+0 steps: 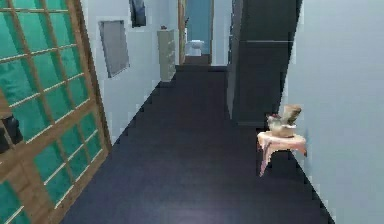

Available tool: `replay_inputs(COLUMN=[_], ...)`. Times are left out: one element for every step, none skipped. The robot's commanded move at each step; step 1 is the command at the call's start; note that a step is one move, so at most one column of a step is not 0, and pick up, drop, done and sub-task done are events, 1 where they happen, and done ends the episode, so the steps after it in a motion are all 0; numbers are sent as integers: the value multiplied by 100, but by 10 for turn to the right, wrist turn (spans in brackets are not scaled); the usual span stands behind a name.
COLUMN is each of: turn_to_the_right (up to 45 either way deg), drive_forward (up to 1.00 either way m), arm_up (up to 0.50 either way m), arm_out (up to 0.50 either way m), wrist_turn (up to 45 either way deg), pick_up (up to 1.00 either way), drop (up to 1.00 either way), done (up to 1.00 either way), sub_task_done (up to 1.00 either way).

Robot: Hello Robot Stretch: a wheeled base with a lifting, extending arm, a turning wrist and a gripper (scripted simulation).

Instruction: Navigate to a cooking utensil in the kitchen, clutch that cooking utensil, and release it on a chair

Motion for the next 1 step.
replay_inputs(turn_to_the_right=[0], drive_forward=[100], arm_up=[0], arm_out=[0], wrist_turn=[0], pick_up=[0], drop=[0], done=[0], sub_task_done=[0])
